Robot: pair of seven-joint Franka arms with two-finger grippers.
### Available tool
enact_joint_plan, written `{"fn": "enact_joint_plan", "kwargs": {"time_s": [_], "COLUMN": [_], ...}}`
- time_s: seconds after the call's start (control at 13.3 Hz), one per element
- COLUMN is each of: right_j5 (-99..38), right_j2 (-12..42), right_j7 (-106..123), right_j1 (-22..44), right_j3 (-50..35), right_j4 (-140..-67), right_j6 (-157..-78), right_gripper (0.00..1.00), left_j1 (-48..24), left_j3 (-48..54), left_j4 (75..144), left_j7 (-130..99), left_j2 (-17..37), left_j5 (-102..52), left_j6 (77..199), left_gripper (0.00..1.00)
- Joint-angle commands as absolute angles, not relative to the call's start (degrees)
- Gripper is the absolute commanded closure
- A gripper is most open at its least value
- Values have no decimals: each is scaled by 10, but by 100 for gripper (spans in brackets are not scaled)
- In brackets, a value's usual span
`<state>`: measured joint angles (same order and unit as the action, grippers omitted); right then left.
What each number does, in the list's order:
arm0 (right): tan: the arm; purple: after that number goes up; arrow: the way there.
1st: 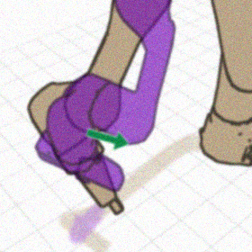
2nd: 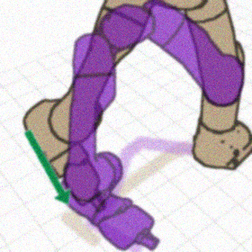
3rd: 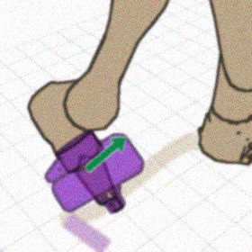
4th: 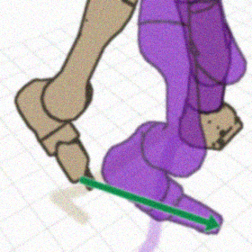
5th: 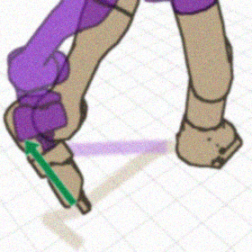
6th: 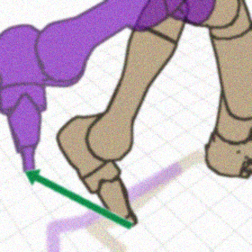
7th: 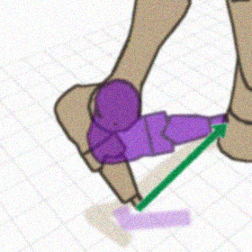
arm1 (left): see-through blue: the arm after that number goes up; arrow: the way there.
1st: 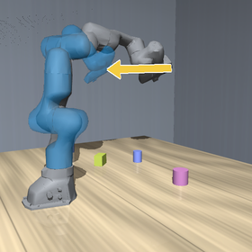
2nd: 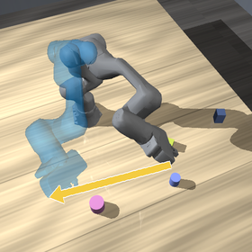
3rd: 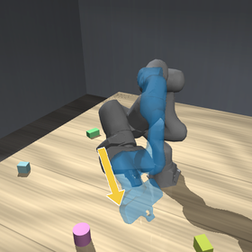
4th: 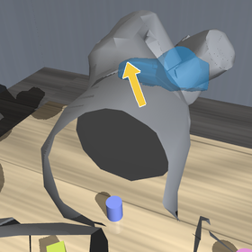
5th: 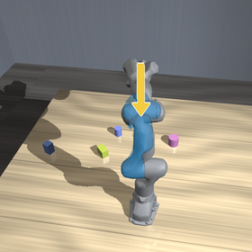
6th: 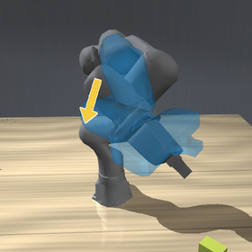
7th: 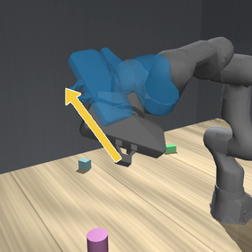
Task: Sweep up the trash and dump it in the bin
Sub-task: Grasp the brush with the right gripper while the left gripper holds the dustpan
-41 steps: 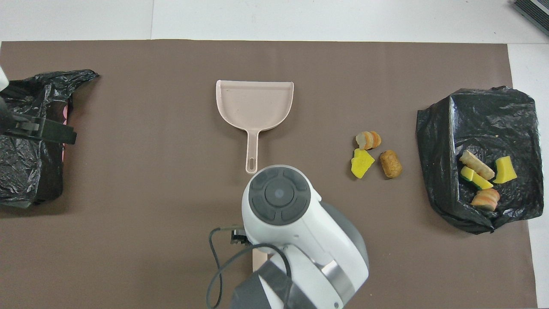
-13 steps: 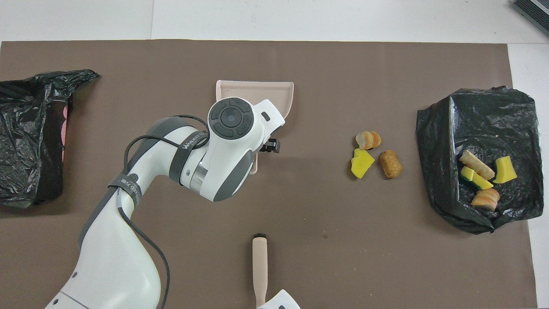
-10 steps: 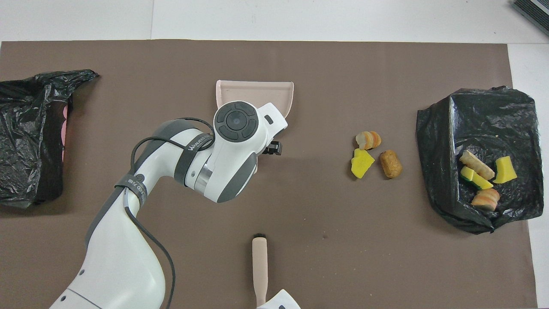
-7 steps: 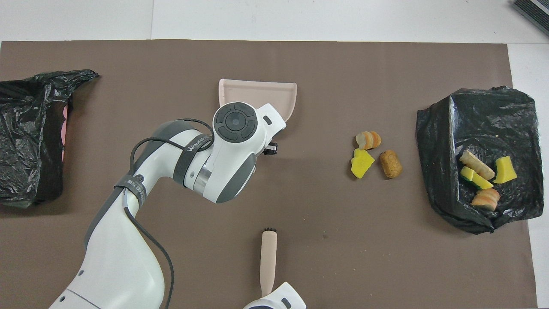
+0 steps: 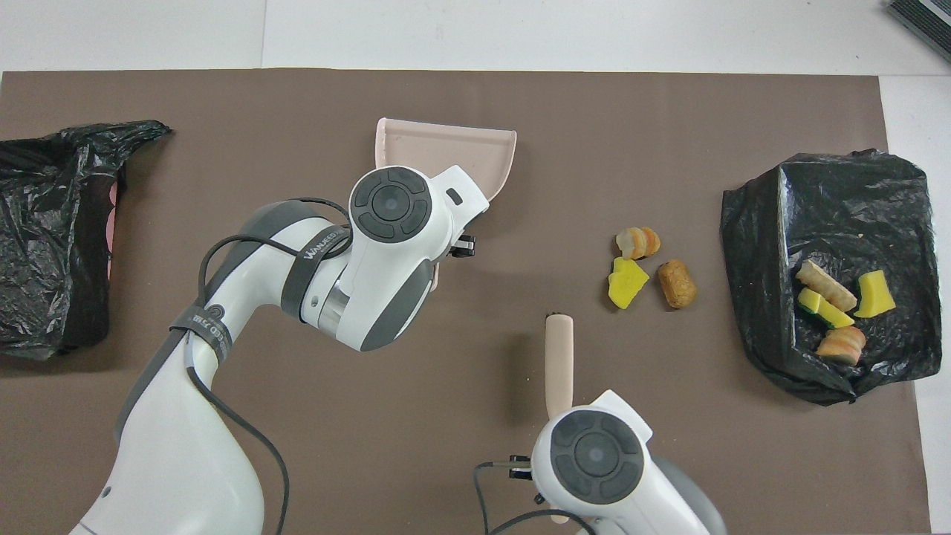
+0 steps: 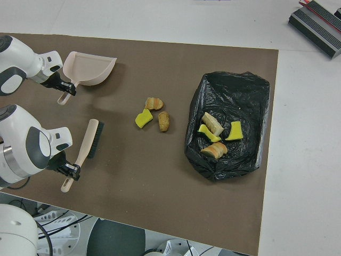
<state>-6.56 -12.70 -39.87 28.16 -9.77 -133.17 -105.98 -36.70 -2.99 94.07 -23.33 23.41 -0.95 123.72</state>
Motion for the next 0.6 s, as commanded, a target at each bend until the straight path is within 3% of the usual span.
{"fn": "enact_joint_plan", "kwargs": {"time_s": [0.0, 0.23, 0.53], "right_j5": [7, 88, 204], "right_j2": [-109, -83, -37], "right_j7": [-335, -216, -185], "right_j1": [212, 99, 48], "right_j3": [-105, -106, -105], "right_j4": [-1322, -1322, -1317], "right_j6": [-1060, -1097, -1141], "right_gripper": [100, 100, 100], "left_j1": [-359, -365, -366], "left_j3": [-34, -35, -35], "left_j4": [945, 951, 968], "left_j7": [-220, -87, 74], "left_j2": [209, 200, 188], "left_j5": [-2, -1, -1], "left_j6": [1209, 1168, 1148], "left_gripper": [100, 100, 100]}}
